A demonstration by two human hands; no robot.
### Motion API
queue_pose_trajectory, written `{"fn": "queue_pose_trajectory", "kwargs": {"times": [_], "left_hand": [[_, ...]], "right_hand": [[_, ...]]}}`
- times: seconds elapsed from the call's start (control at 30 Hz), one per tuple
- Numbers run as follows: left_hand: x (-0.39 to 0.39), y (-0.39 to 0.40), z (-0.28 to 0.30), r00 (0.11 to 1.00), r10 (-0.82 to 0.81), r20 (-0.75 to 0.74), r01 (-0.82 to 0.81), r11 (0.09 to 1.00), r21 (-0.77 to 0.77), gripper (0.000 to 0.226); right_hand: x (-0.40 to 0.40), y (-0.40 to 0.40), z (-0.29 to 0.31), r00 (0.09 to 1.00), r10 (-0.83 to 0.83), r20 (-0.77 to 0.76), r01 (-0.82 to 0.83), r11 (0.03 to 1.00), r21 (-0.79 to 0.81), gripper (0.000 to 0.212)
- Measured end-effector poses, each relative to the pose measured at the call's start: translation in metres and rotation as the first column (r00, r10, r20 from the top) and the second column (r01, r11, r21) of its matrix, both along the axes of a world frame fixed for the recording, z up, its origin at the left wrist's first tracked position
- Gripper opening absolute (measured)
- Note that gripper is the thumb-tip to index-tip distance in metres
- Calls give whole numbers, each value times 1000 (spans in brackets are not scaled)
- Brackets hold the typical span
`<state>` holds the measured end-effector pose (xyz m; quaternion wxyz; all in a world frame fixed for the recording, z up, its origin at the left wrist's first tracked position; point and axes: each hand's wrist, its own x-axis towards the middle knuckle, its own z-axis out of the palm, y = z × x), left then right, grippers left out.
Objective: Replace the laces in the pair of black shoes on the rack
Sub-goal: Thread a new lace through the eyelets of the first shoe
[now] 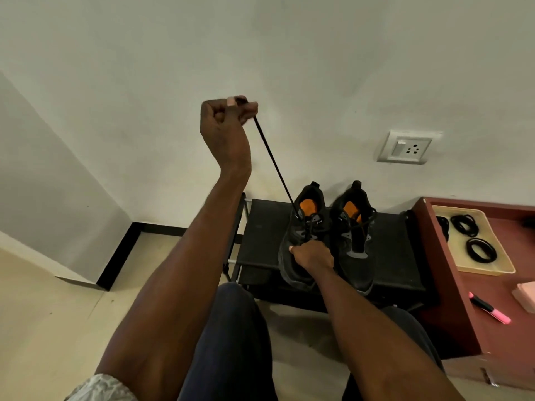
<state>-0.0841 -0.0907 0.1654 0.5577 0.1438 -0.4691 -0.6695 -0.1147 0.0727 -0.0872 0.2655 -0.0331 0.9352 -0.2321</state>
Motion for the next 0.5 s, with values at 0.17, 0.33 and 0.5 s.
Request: {"fn": "queue_pose_trajectory", "kwargs": {"times": [0.17, 0.33, 0.5], "left_hand": [[-4, 3, -87, 709, 312, 633, -212, 950, -231, 58], [-12, 20, -186, 212, 177, 961, 705, 653, -276, 77], [-21, 31, -225, 40, 280, 959, 819, 541, -192, 40]], "right_hand": [[-1, -2, -8, 999, -30, 12, 30, 999, -12, 83], [-4, -4, -17, 998, -61, -2, 61, 998, 2, 86], [-4, -2, -15, 999, -27, -23, 27, 1000, 16, 87]]}}
